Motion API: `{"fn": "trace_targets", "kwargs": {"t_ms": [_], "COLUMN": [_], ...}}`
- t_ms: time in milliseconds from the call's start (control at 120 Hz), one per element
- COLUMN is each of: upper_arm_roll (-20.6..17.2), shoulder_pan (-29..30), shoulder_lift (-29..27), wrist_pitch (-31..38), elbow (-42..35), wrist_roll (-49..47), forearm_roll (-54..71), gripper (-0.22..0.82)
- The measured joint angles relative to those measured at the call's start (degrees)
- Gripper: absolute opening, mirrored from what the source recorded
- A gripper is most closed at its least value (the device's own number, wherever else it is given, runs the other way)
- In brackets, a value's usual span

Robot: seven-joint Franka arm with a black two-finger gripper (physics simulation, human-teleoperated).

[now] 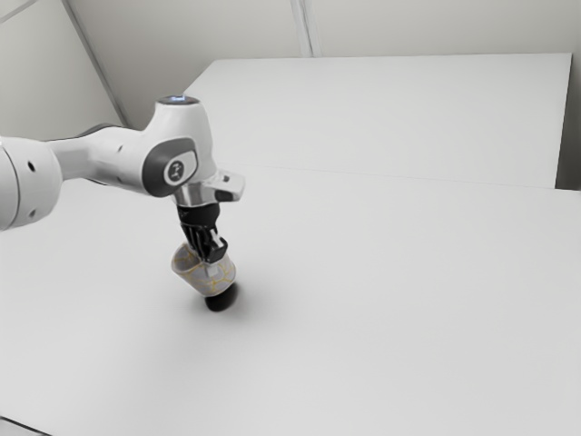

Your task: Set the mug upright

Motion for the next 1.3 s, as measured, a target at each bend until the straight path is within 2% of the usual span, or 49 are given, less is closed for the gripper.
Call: {"fn": "trace_targets", "kwargs": {"t_ms": [350,375,558,708,808,1000,1142,1300], "upper_arm_roll": [-1.01,-1.00,-0.98,-0.98,-0.93,-0.56,-0.66,-0.42], "shoulder_pan": [-0.35,-0.42,-0.73,-0.67,-0.67,-0.67,-0.64,-0.84], "shoulder_lift": [2.55,2.56,2.06,0.82,-1.25,-9.01,-10.30,-9.64], "wrist_pitch": [2.63,2.70,2.94,2.73,2.63,2.56,-0.23,-6.82], "elbow": [-0.96,-0.98,-1.16,-0.99,-0.99,0.60,7.17,17.04], "wrist_roll": [-4.32,-4.52,-5.68,-6.42,-6.92,-9.32,-12.12,-14.65], "forearm_roll": [2.41,2.59,3.33,3.51,3.22,-2.81,-5.35,-5.77], "gripper": [-0.13,-0.11,0.27,0.44,0.50,0.56,0.58,0.59]}}
